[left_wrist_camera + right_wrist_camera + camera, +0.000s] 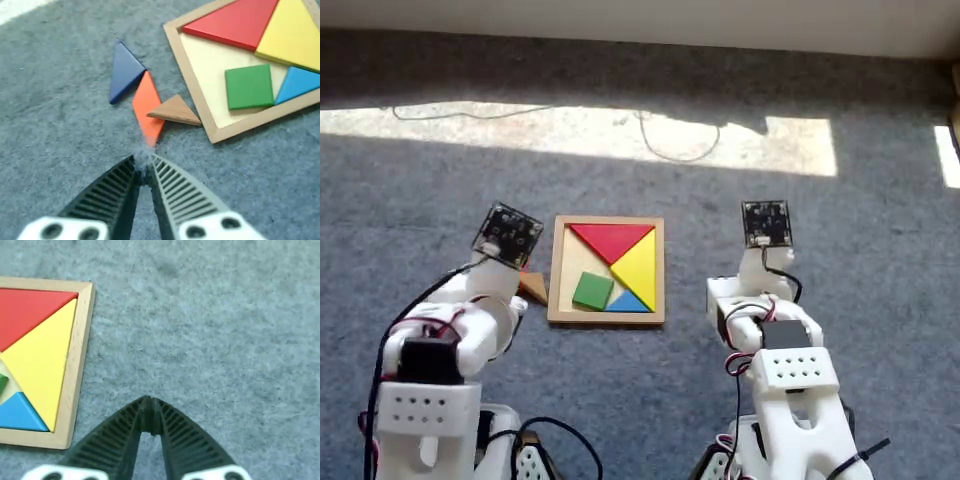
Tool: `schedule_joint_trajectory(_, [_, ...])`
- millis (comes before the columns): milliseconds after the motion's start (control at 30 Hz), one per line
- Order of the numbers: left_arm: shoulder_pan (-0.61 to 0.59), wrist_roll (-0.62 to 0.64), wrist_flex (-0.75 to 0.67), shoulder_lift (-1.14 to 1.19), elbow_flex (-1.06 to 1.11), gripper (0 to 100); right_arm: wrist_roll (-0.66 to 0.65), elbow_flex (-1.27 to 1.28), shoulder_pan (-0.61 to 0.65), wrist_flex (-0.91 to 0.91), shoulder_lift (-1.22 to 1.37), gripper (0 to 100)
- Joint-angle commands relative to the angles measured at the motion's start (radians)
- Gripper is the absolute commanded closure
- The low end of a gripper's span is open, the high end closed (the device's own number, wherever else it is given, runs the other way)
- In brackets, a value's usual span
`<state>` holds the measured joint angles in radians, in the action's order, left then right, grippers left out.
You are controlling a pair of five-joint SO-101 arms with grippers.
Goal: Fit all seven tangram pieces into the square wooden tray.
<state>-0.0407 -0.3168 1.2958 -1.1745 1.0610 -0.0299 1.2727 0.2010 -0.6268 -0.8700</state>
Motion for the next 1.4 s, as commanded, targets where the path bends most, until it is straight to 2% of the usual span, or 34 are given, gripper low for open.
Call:
schedule_joint_trajectory(0, [0.056,0.011,-0.057,0.154,-0.064,91,0.008,-0.010,-0.012,0.021,-0.016,98.9])
schedule_joint_trajectory(133, [0.054,0.144,-0.172,0.277,-0.062,78,0.006,-0.010,-0.012,0.021,-0.016,98.9])
schedule_joint_trajectory(467, [0.065,0.275,-0.419,0.529,-0.067,78,0.003,-0.010,-0.012,0.021,-0.016,98.9])
schedule_joint_trajectory(667, [0.082,0.278,-0.549,0.671,-0.068,78,0.003,-0.010,-0.012,0.021,-0.016,98.9])
schedule_joint_trajectory(900, [0.162,0.281,-0.560,0.805,-0.147,78,0.002,-0.008,-0.012,0.021,-0.016,98.9])
schedule_joint_trajectory(1133, [0.122,0.281,-0.562,0.980,-0.269,78,0.002,-0.008,-0.012,0.021,-0.016,98.9])
schedule_joint_trajectory(1367, [0.067,0.311,-0.471,0.960,-0.351,78,0.002,-0.008,-0.012,0.021,-0.016,98.9])
